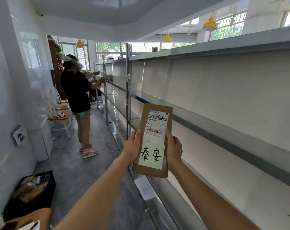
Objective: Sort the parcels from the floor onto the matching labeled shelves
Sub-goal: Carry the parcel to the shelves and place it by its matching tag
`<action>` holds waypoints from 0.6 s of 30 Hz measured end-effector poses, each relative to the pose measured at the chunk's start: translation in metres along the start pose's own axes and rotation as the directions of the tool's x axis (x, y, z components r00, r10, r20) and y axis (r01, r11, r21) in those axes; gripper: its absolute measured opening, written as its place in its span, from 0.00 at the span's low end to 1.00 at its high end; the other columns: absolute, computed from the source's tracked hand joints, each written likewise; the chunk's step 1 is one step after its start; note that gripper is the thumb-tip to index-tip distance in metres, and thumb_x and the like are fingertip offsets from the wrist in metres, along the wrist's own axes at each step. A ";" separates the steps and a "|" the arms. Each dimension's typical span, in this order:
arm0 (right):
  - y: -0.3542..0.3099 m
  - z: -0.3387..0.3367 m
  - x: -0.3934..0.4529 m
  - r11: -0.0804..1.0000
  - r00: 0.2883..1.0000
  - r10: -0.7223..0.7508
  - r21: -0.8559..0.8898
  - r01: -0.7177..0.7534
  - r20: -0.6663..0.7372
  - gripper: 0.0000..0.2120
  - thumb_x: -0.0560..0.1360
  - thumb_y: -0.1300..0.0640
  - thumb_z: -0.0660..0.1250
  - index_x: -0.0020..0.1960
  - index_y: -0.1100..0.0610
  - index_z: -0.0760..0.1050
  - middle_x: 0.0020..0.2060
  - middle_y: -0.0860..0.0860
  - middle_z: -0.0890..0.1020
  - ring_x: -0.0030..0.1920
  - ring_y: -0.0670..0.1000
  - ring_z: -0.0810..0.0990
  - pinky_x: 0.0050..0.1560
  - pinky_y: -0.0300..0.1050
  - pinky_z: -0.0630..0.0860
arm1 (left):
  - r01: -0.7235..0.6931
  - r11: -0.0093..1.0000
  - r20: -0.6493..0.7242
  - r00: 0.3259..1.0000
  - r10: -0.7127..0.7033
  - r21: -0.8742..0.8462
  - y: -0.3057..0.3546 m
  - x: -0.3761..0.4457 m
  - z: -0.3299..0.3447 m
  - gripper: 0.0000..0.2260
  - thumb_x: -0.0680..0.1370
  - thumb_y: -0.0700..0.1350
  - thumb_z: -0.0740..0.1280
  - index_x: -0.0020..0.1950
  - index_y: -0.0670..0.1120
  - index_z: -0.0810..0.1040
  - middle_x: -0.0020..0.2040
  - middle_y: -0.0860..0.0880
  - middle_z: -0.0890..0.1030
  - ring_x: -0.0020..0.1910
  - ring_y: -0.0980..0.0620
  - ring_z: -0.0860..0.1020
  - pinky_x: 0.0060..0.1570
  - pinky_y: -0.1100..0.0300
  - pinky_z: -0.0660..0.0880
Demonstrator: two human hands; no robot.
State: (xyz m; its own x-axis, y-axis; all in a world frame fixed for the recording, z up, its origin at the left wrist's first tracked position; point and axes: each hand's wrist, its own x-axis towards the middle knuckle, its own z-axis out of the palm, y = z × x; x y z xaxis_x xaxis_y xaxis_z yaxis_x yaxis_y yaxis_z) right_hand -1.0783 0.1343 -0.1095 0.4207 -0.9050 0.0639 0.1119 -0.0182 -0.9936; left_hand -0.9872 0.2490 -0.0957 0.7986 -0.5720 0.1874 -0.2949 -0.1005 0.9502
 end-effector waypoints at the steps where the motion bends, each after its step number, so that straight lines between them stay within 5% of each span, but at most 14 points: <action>1: -0.002 0.003 0.010 1.000 1.000 -0.006 0.001 0.006 0.015 0.23 0.79 0.38 0.64 0.61 0.57 0.77 0.53 0.55 0.85 0.48 0.52 0.84 0.46 0.45 0.79 | -0.006 1.000 -0.009 1.000 0.006 -0.007 0.000 0.009 0.001 0.19 0.84 0.58 0.51 0.65 0.48 0.72 0.47 0.51 0.79 0.50 0.48 0.79 0.54 0.54 0.74; 11: 0.009 0.053 0.088 1.000 0.998 0.021 0.017 -0.022 0.054 0.23 0.80 0.39 0.63 0.62 0.57 0.76 0.51 0.56 0.85 0.43 0.50 0.84 0.38 0.41 0.76 | 0.002 1.000 -0.002 1.000 -0.002 0.006 -0.020 0.103 0.000 0.19 0.83 0.59 0.51 0.63 0.49 0.72 0.48 0.49 0.79 0.51 0.47 0.79 0.54 0.54 0.73; 16: 0.013 0.094 0.136 1.000 1.000 0.019 0.004 -0.019 0.010 0.25 0.77 0.36 0.64 0.61 0.55 0.77 0.53 0.55 0.85 0.49 0.54 0.85 0.55 0.54 0.82 | -0.033 0.999 0.028 0.999 0.033 -0.019 -0.037 0.173 -0.005 0.19 0.83 0.61 0.52 0.62 0.51 0.73 0.51 0.46 0.82 0.52 0.46 0.81 0.57 0.47 0.77; 18: 0.014 0.111 0.156 1.000 1.000 0.009 -0.002 -0.009 -0.005 0.24 0.77 0.36 0.65 0.60 0.55 0.77 0.52 0.55 0.85 0.49 0.54 0.85 0.55 0.54 0.82 | -0.049 0.998 0.045 0.998 0.051 -0.033 -0.042 0.201 -0.009 0.17 0.83 0.59 0.51 0.60 0.51 0.73 0.49 0.47 0.82 0.49 0.48 0.81 0.53 0.52 0.78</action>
State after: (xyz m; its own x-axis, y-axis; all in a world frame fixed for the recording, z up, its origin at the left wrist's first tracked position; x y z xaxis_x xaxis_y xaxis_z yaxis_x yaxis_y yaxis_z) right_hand -0.9109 0.0398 -0.1030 0.4169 -0.9073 0.0543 0.1060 -0.0108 -0.9943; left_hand -0.8094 0.1459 -0.0961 0.7580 -0.6126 0.2238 -0.3166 -0.0456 0.9475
